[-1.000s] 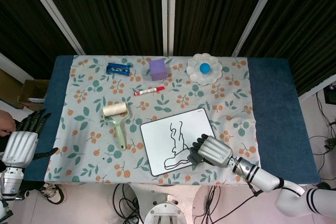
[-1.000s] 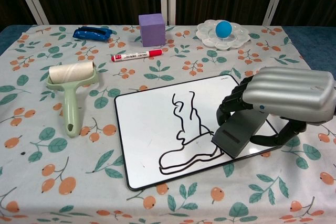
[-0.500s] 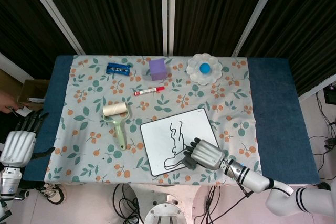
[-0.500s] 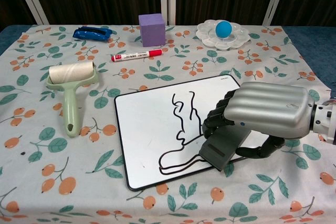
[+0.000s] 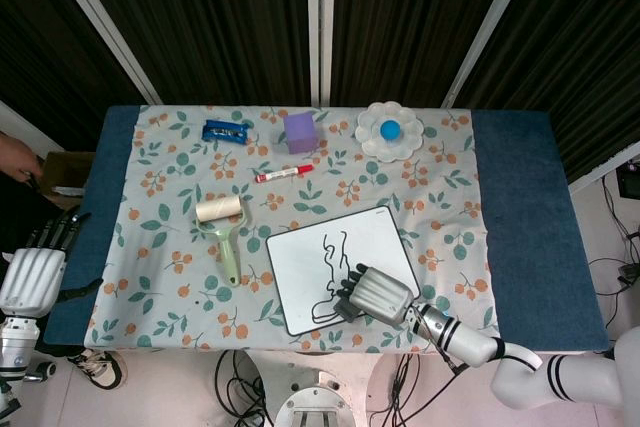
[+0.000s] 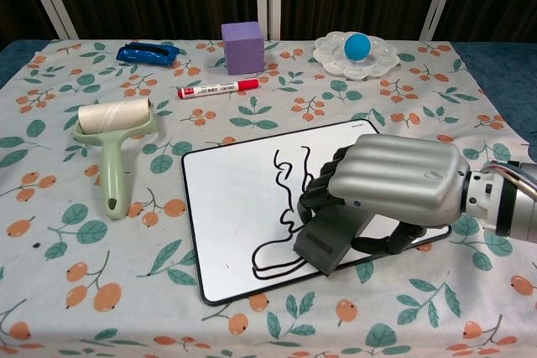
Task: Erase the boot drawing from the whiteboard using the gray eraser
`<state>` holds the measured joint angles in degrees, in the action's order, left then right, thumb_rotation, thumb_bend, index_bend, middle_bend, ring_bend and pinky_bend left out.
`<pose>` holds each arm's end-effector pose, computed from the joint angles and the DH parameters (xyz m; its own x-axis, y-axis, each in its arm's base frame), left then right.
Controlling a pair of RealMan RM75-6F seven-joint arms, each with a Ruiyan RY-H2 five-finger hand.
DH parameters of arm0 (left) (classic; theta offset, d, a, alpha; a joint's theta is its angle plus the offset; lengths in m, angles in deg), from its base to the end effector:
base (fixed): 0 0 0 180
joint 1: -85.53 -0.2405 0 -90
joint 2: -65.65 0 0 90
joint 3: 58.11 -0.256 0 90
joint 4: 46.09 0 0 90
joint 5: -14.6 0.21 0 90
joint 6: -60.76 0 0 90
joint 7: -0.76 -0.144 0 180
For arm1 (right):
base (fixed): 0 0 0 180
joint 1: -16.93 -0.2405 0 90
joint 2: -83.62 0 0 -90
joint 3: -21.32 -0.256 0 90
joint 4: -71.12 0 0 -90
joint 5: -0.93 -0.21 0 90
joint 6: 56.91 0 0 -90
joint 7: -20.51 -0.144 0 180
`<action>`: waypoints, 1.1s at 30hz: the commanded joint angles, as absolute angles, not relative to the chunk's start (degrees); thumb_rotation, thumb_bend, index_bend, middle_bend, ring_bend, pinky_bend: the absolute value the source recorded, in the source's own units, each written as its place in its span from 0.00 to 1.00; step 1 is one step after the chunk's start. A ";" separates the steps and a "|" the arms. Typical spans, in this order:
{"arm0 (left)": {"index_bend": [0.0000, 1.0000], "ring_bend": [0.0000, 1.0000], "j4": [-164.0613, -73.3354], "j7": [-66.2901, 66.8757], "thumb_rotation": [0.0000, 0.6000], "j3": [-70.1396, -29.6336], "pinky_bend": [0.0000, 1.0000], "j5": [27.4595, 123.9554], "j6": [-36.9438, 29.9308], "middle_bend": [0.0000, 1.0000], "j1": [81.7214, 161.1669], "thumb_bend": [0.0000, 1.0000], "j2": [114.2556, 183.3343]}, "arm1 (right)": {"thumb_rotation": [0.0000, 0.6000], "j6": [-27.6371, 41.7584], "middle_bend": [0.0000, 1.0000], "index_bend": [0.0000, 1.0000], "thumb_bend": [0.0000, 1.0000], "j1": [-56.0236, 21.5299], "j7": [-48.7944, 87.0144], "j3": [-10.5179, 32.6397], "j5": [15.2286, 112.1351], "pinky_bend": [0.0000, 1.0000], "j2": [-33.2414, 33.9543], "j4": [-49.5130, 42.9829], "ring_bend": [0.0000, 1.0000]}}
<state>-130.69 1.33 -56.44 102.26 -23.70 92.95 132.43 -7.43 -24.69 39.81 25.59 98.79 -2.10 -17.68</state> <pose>-0.3237 0.1931 0.1516 0.4703 0.0064 0.8825 0.8806 -0.0701 -0.4687 -0.1450 -0.2432 -0.0512 0.7623 -0.1433 0.6312 -0.4177 -0.8539 0.3105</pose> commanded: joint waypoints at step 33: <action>0.09 0.04 -129.46 3.18 0.90 -56.06 0.16 101.20 -24.33 0.05 91.94 0.03 131.04 | 1.00 -15.54 0.72 0.78 0.38 -32.38 50.48 18.07 90.10 0.68 -14.51 -17.72 0.62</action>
